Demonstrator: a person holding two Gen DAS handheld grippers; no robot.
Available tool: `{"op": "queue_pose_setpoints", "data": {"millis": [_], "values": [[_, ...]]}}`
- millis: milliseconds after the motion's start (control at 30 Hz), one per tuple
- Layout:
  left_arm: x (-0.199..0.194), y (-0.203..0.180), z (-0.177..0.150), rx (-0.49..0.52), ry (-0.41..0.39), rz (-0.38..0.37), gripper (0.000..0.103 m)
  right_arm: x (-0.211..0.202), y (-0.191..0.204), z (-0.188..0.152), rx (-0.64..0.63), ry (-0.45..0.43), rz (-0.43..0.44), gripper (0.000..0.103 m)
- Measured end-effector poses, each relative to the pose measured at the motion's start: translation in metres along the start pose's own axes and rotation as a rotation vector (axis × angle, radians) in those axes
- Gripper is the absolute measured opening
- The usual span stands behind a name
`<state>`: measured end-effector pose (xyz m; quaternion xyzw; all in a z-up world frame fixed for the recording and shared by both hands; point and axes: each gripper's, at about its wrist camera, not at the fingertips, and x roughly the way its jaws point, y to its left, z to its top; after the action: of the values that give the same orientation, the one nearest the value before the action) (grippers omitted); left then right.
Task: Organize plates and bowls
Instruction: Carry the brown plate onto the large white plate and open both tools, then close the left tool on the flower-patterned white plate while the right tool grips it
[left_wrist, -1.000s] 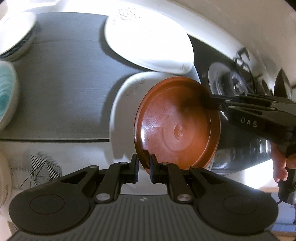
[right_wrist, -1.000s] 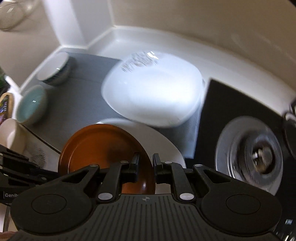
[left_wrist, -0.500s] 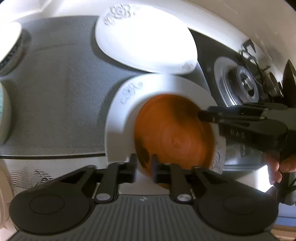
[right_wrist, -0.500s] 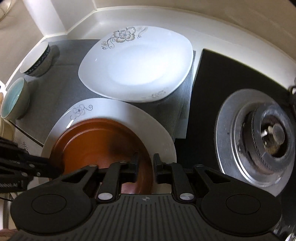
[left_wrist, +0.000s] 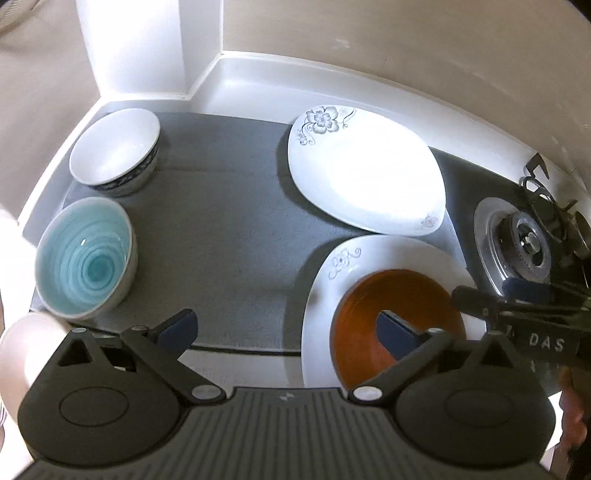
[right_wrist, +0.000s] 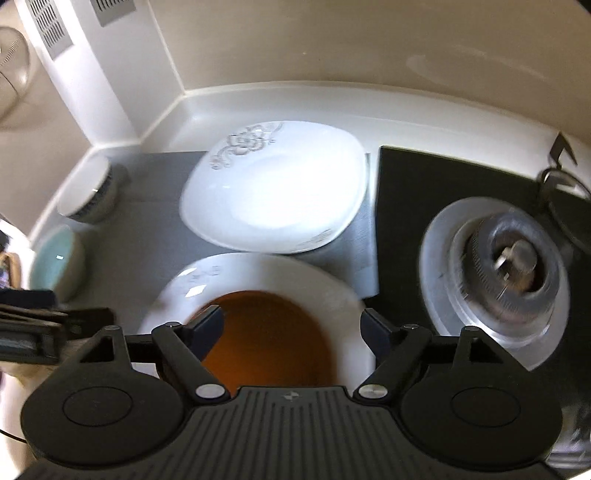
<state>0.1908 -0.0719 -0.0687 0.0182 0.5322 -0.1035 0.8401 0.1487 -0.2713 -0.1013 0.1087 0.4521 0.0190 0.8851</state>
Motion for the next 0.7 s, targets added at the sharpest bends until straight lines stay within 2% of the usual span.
{"op": "queue_pose_setpoints", "data": {"millis": [100, 167, 267, 700], "values": [[-0.003, 0.000, -0.008, -0.012, 0.001, 0.002, 0.103, -0.010, 0.014, -0.010, 0.004, -0.009, 0.018, 0.082], [-0.007, 0.004, -0.014, -0.017, 0.002, 0.011, 0.103, -0.014, 0.021, -0.017, 0.008, -0.013, -0.009, 0.083], [-0.010, 0.008, -0.022, -0.015, 0.013, 0.015, 0.103, -0.016, 0.024, -0.024, 0.014, 0.010, -0.002, 0.083], [-0.022, 0.009, -0.042, 0.044, -0.009, 0.067, 0.103, -0.030, 0.038, -0.046, 0.002, -0.003, -0.015, 0.085]]}}
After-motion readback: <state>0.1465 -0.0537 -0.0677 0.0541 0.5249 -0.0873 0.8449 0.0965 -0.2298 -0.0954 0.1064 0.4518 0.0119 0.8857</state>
